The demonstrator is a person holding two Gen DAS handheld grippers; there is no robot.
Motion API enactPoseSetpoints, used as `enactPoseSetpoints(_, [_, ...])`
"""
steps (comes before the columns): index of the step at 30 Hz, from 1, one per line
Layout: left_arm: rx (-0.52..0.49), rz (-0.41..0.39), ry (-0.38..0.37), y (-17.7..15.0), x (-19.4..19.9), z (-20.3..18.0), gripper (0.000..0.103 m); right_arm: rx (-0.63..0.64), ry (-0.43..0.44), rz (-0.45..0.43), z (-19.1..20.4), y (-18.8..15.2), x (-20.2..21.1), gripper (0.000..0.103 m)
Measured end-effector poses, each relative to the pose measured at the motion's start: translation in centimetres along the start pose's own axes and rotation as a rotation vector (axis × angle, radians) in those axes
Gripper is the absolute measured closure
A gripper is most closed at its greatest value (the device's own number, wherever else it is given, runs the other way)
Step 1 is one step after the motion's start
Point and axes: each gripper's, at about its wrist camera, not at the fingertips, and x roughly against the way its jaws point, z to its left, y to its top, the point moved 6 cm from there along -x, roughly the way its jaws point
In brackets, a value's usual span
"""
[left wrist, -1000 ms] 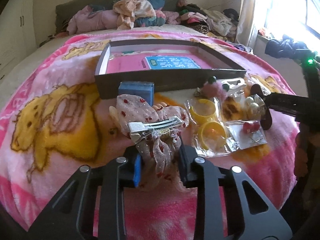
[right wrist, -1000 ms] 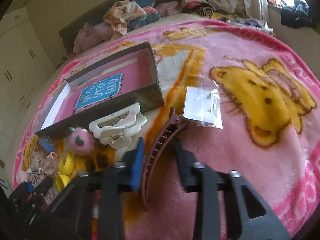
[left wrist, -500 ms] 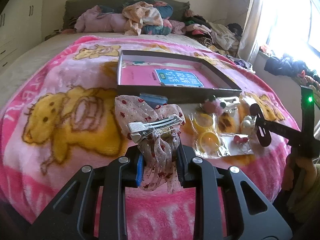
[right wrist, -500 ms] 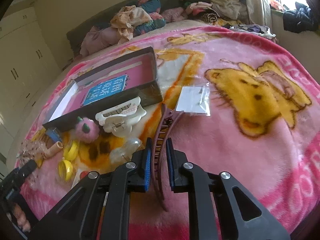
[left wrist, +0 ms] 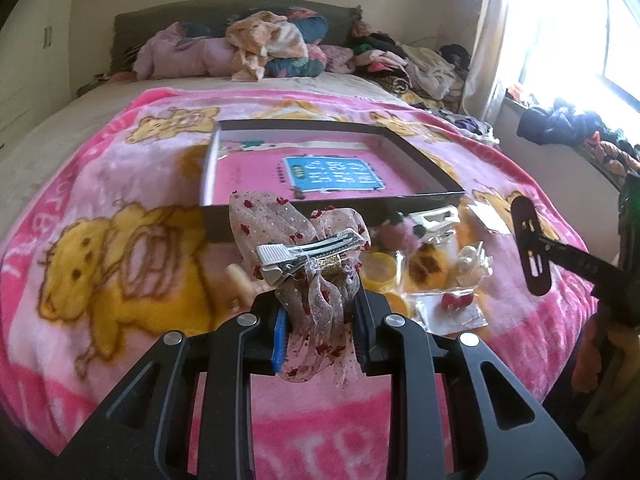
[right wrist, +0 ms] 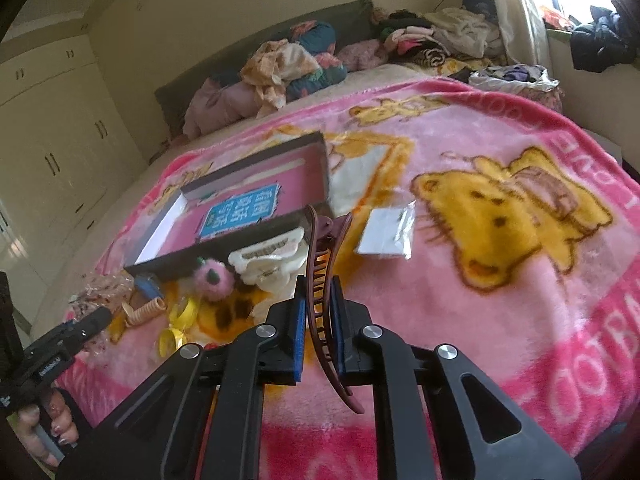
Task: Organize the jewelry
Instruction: 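Carry the bow clip with the left tool into the box while the right carries the brown claw there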
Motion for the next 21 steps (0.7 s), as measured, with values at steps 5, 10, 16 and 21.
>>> enactPoseSetpoints(5, [-0.041, -0.007, -0.015, 1.3, -1.2, -1.7, 0.085, 0.011, -0.042, -0.039, -0.8, 1.2, 1.1, 0.092])
enactPoseSetpoints(10, [-0.043, -0.016, -0.026, 3.0, -2.6, -2.7, 0.085, 0.040, -0.057, -0.068, -1.2, 2.6, 1.5, 0.092])
enactPoseSetpoints(16, [-0.044, -0.036, -0.015, 5.2, -3.9, -3.2, 0.085, 0.075, -0.036, -0.060, -0.4, 3.7, 0.7, 0.092])
enactPoseSetpoints(21, [-0.035, -0.048, 0.006, 7.3, -5.3, -2.7, 0.085, 0.104, -0.006, -0.037, 0.9, 4.7, -0.7, 0.092])
